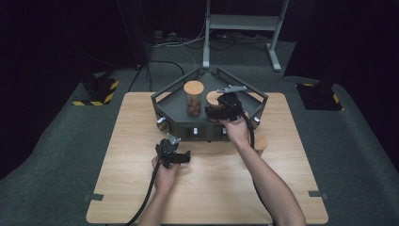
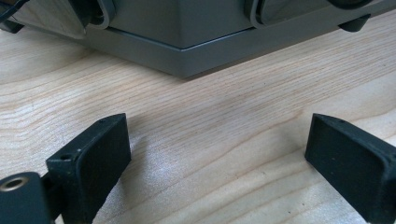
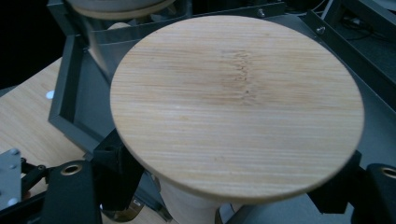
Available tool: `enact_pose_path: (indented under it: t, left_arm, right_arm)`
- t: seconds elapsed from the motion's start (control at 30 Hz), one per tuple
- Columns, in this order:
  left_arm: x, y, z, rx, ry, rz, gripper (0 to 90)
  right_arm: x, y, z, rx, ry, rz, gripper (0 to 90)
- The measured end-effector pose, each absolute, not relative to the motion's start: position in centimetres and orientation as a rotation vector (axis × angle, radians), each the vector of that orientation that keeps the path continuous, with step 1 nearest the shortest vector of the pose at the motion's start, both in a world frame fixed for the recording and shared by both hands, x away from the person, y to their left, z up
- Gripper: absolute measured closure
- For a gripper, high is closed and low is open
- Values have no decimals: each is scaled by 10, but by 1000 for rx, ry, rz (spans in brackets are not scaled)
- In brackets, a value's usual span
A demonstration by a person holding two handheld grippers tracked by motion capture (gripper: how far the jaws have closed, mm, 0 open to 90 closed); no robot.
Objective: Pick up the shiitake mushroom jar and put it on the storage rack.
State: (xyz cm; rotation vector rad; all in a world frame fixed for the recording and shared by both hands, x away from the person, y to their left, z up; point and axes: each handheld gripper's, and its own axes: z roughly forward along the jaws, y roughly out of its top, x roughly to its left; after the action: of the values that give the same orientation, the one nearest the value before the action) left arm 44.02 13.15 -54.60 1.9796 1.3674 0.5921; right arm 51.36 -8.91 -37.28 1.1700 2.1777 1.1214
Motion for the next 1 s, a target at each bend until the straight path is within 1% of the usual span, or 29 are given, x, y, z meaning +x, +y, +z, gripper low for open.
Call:
enact_pose_path:
  t: [0.2, 0.57, 0.8, 1.0]
  left_arm:
    - [440, 131, -546, 1979, 1368, 592, 67]
    - [440, 131, -546, 1978, 1368, 592, 66]
    - [441, 131, -546, 1981, 1362, 591, 65]
    - [441, 131, -546, 1983, 1361, 593, 65]
  right_arm:
    - [526, -88, -377, 1223, 2144, 1083, 256]
    - [533, -83, -387, 1238, 2129, 1040, 256]
    - [543, -85, -387, 1253, 2118, 1042, 256]
    - [547, -84, -396, 1276, 2108, 1032, 256]
